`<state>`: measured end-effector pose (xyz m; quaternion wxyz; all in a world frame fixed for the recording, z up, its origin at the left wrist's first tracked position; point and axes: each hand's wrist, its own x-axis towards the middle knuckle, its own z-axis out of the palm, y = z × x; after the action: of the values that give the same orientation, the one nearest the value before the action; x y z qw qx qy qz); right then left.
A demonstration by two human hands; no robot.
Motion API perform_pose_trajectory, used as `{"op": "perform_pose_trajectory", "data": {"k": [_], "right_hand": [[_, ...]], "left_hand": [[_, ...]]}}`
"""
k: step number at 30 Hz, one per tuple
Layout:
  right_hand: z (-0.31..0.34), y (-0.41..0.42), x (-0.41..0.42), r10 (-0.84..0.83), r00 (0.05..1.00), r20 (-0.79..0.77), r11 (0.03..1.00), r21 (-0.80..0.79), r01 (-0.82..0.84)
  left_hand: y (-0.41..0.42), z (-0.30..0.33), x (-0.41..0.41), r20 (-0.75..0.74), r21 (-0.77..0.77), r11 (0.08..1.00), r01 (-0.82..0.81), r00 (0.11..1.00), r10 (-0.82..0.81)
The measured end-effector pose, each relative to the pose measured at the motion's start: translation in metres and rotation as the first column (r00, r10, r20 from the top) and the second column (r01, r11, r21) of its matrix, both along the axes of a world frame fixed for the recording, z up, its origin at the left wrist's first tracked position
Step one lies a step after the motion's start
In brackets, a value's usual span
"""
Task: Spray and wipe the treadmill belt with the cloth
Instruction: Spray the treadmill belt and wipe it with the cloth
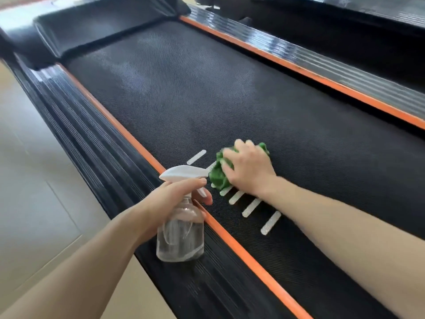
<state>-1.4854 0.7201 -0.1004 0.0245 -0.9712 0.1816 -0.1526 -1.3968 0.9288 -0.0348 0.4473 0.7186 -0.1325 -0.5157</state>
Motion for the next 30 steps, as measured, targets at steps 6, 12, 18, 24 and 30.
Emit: {"op": "perform_pose_trajectory", "data": {"k": [6, 12, 18, 24, 30], "right_hand": [[0.005, 0.010, 0.013, -0.048, 0.999, -0.016, 0.998, 0.042, 0.048], [0.015, 0.040, -0.160, 0.311, 0.945, -0.095, 0.949, 0.074, -0.305], [0.016, 0.017, -0.115, 0.470, 0.875, -0.120, 0.881, -0.006, -0.474], [0.006, 0.010, 0.025, 0.016, 0.999, -0.045, 1.000, 0.021, -0.015], [0.012, 0.039, -0.129, 0.159, 0.985, -0.069, 0.983, 0.109, -0.151]], "left_hand": [[0.010, 0.004, -0.008, 0.017, -0.152, 0.987, -0.050, 0.998, 0.053], [0.010, 0.009, -0.011, -0.020, -0.171, 0.979, -0.107, 0.994, 0.105], [0.010, 0.007, -0.012, -0.007, -0.165, 0.983, -0.075, 0.997, 0.075], [0.007, 0.002, -0.009, 0.015, -0.140, 0.988, -0.069, 0.997, 0.072], [0.005, 0.010, -0.015, -0.019, -0.146, 0.987, -0.063, 0.998, 0.061]]}}
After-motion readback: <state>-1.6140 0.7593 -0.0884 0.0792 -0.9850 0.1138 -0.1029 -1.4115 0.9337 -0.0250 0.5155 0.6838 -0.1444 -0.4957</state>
